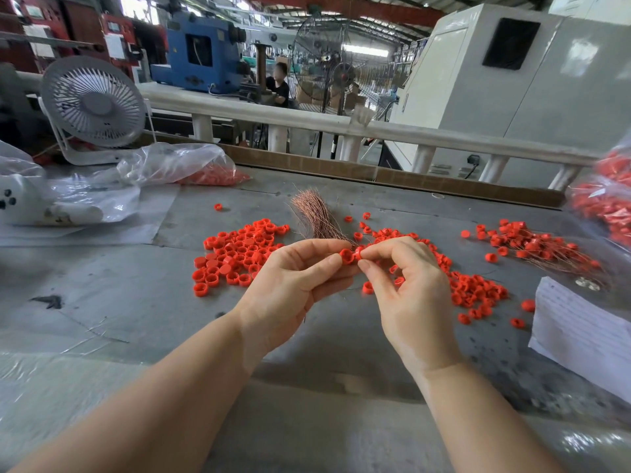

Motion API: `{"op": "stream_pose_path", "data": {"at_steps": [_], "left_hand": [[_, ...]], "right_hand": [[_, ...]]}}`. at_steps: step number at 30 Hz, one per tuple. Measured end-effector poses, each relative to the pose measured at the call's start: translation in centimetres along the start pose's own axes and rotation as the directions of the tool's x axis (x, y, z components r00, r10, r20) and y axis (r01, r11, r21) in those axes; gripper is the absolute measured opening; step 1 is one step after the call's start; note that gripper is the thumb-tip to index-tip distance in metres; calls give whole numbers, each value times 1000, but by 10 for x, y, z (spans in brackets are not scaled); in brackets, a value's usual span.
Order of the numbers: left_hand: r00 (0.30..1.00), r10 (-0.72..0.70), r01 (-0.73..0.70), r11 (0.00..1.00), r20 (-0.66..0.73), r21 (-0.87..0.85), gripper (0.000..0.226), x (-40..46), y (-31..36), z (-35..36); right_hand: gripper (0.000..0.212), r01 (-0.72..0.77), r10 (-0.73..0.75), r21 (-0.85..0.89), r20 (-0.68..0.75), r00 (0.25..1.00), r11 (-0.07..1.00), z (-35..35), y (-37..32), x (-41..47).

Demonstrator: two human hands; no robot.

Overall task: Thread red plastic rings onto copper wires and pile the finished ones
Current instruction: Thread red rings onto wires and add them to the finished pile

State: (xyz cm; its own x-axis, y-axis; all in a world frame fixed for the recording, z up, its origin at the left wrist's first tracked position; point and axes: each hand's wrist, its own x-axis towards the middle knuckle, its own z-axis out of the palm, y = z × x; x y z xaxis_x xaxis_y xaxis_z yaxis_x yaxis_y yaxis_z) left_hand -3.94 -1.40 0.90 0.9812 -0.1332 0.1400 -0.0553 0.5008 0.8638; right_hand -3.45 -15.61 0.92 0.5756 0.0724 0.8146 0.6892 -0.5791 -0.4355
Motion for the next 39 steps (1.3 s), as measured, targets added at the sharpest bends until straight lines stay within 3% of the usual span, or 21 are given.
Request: {"op": "stream_pose_path", "data": {"at_steps": [16,39], "left_hand": [[1000,-11,11,1000,-4,22,22,0,-2,-1],[1000,-8,8,1000,-4,5,25,0,0,0]], "right_hand": [[4,81,-82,-34,-28,996,996,-1,0,-1],[3,58,-58,-4,-45,997,998,-2,-2,0]]}}
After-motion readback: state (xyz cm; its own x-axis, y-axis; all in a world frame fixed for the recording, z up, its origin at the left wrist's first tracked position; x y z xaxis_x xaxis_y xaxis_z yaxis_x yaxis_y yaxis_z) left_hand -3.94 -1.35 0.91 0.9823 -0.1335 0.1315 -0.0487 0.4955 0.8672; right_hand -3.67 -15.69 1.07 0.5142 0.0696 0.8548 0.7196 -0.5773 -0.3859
